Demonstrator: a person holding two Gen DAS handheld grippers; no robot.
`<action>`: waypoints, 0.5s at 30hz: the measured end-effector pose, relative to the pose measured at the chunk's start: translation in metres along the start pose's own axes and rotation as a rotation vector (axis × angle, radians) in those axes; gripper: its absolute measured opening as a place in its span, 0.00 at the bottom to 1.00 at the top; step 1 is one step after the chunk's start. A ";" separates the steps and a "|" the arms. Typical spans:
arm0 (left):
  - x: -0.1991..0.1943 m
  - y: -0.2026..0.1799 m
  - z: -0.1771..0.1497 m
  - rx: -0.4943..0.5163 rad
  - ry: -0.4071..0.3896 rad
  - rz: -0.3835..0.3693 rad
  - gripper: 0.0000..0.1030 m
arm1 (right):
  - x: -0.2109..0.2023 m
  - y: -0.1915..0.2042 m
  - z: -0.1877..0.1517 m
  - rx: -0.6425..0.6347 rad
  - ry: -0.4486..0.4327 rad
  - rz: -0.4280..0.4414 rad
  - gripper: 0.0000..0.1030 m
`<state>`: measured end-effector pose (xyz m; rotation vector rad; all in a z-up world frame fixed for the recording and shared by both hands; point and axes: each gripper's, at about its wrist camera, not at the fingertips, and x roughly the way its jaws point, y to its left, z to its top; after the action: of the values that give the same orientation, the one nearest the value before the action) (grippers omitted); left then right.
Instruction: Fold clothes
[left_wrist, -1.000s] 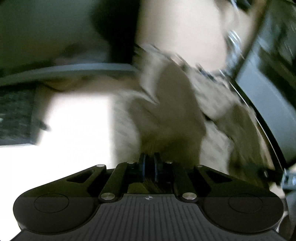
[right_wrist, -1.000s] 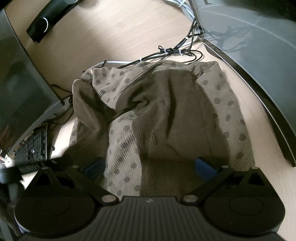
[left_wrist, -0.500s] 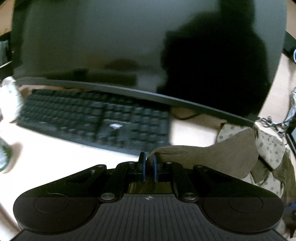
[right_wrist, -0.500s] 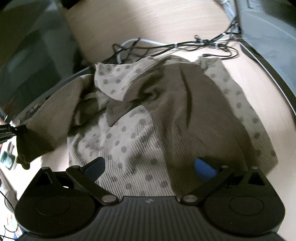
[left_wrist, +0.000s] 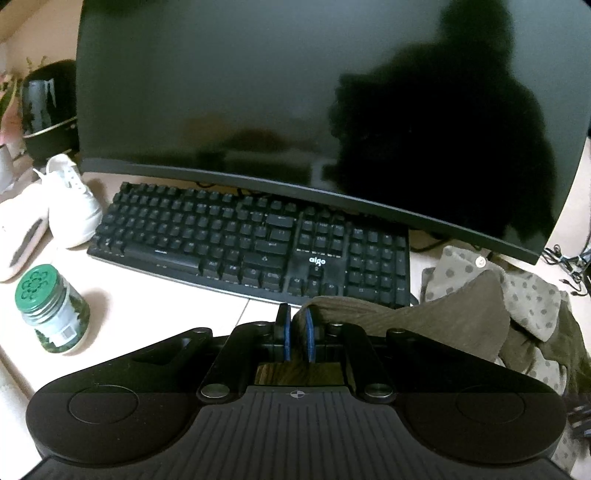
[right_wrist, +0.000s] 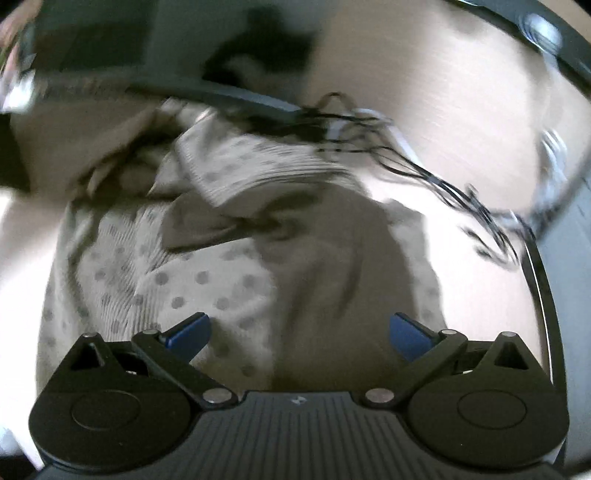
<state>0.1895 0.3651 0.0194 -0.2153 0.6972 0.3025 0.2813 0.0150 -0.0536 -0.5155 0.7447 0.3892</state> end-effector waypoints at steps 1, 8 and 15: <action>0.001 0.003 0.000 -0.002 -0.002 -0.004 0.10 | 0.005 0.004 0.003 -0.059 0.009 -0.026 1.00; 0.011 0.017 -0.003 -0.021 -0.008 -0.035 0.11 | 0.034 0.001 0.026 -0.455 0.038 -0.273 1.00; 0.001 0.037 0.003 -0.066 -0.054 0.031 0.09 | 0.029 -0.090 0.088 -0.337 -0.058 -0.635 1.00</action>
<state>0.1788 0.4008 0.0176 -0.2588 0.6378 0.3597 0.3941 -0.0034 0.0074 -1.0157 0.4244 -0.0692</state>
